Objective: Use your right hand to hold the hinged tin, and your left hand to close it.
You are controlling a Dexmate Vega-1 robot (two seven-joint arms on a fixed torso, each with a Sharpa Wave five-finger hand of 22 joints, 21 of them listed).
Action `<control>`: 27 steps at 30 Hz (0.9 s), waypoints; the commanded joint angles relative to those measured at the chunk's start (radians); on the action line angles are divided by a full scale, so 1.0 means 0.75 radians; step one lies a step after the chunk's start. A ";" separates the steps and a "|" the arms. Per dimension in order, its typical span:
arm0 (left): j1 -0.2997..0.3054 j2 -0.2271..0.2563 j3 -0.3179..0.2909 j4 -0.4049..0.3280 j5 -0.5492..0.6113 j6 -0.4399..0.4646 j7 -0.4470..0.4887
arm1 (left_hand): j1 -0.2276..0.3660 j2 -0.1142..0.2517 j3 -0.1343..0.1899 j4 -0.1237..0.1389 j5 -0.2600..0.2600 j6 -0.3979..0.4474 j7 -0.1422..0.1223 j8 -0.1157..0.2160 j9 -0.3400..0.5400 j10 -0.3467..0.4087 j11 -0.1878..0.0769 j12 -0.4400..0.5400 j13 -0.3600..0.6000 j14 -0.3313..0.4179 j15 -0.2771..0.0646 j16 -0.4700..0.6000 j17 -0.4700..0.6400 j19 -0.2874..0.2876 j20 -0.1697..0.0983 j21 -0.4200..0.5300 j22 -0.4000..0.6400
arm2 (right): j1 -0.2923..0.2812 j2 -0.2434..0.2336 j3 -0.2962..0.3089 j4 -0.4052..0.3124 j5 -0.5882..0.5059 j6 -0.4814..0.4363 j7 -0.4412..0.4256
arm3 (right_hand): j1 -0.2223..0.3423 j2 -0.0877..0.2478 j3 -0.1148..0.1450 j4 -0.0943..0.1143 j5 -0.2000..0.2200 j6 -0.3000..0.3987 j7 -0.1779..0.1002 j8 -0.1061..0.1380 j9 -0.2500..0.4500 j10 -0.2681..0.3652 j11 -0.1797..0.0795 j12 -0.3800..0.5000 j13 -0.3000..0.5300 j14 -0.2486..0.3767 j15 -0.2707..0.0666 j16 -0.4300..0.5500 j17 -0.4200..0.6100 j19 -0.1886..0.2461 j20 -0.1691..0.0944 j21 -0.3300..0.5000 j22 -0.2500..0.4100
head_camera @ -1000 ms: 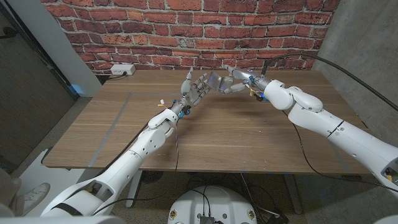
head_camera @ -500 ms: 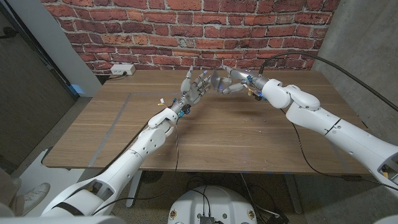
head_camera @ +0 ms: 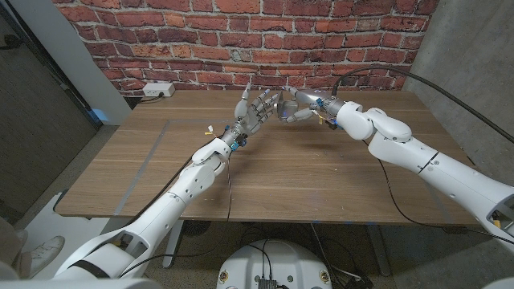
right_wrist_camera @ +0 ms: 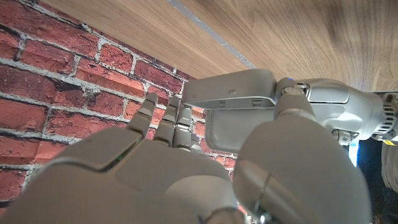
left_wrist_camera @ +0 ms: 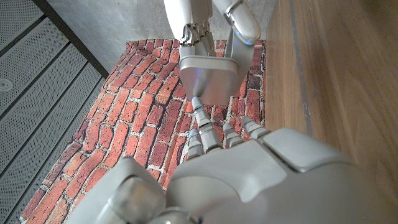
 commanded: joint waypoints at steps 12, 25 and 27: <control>0.009 0.007 0.008 -0.029 0.001 0.002 -0.006 | -0.005 0.006 -0.007 0.006 0.013 0.010 0.004 0.006 0.002 0.026 -0.003 -0.004 0.004 0.005 -0.017 0.007 0.004 0.005 -0.002 0.011 0.006 | 0.065 0.046 -0.035 0.039 -0.102 0.074 0.012 | -0.009 0.010 0.004 0.012 -0.015 -0.273 -0.013 0.000 0.000 0.351 -0.354 -0.020 -0.015 -0.012 -0.018 -0.005 0.001 0.005 0.019 0.002 0.001; 0.011 0.015 0.015 -0.035 0.000 0.010 -0.021 | -0.006 0.006 -0.010 0.007 0.013 0.010 0.003 0.004 0.002 0.032 -0.002 -0.007 0.004 0.002 -0.016 0.004 0.004 0.002 -0.004 0.010 0.006 | 0.074 0.065 -0.045 0.052 -0.152 0.100 -0.002 | -0.011 0.016 0.002 0.013 -0.025 -0.268 -0.020 0.003 0.000 0.343 -0.355 -0.039 -0.028 -0.016 -0.015 -0.007 0.002 -0.001 0.020 -0.001 0.001; 0.014 0.016 0.012 -0.039 0.001 0.003 -0.017 | -0.007 0.006 -0.011 0.007 0.013 0.010 0.003 0.004 0.002 0.033 0.001 -0.008 0.004 0.002 -0.015 0.004 0.004 0.001 -0.004 0.010 0.006 | 0.072 0.066 -0.043 0.058 -0.158 0.095 -0.005 | -0.012 0.017 0.002 0.013 -0.026 -0.267 -0.019 0.004 0.000 0.343 -0.354 -0.041 -0.030 -0.015 -0.015 -0.007 0.002 -0.001 0.019 -0.001 0.001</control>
